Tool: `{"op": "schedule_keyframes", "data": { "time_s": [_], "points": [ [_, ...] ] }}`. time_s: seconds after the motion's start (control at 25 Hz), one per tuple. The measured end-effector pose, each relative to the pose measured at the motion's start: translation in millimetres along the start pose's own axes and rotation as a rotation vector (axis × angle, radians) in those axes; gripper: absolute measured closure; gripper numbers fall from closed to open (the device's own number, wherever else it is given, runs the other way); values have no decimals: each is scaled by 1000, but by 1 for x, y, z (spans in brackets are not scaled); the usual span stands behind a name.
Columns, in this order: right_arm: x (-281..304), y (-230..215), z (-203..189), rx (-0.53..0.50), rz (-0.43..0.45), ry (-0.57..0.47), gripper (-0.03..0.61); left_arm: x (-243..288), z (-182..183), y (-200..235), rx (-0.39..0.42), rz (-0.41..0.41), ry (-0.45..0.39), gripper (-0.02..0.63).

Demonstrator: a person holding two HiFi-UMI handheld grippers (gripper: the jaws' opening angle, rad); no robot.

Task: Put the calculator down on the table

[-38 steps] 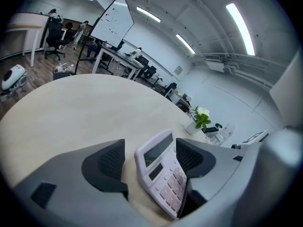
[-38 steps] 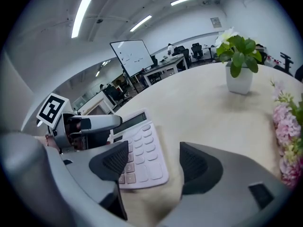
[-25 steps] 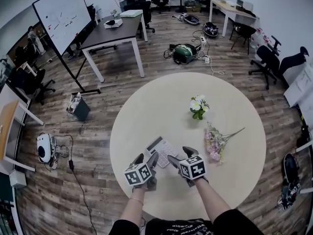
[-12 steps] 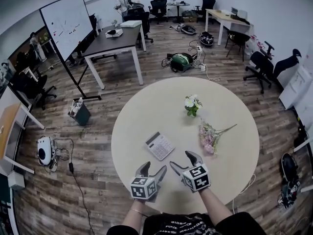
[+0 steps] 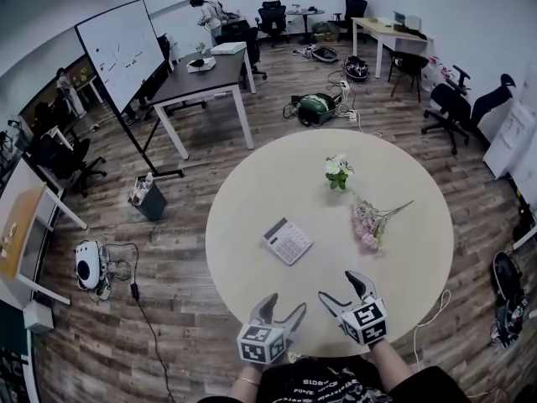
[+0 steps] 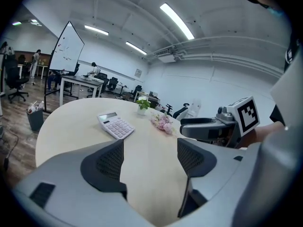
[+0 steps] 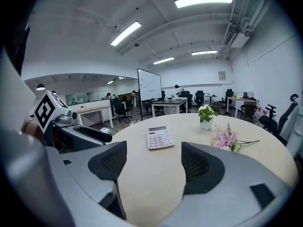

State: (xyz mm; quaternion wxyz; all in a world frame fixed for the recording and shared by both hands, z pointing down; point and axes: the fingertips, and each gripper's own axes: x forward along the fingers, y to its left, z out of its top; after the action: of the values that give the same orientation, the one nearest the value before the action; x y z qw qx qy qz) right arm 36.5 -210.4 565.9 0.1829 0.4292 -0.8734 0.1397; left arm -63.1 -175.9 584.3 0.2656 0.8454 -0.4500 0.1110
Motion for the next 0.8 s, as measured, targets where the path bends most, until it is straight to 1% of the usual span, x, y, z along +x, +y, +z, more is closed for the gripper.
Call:
{"op": "schedule_keyframes", "data": {
  "time_s": [0.16,0.32,0.4,0.52,0.68,0.72,0.8],
  "points": [
    [-20,15,-17,9,-28,-1,212,-24,-23,-4,54,3,31,256],
    [-35,29,-36,20,-63,38,213,-39,-33,-3,63,1,41,256],
    [-39,35,-43,25,-60,53,213,-41,-35,-1,55,-1,42,256],
    [-40,43,-46,18,-37,57,213,-43,-31,-2,50,-3,15,256],
    [-37,62,-38,-9,4,42,218,-49,-28,-9,50,-45,4,261],
    [-36,66,-34,-20,6,31,240,-50,-28,-9,55,-50,1,288],
    [-35,71,-27,-38,3,6,310,-52,-26,-8,66,-52,-13,362]
  ]
}}
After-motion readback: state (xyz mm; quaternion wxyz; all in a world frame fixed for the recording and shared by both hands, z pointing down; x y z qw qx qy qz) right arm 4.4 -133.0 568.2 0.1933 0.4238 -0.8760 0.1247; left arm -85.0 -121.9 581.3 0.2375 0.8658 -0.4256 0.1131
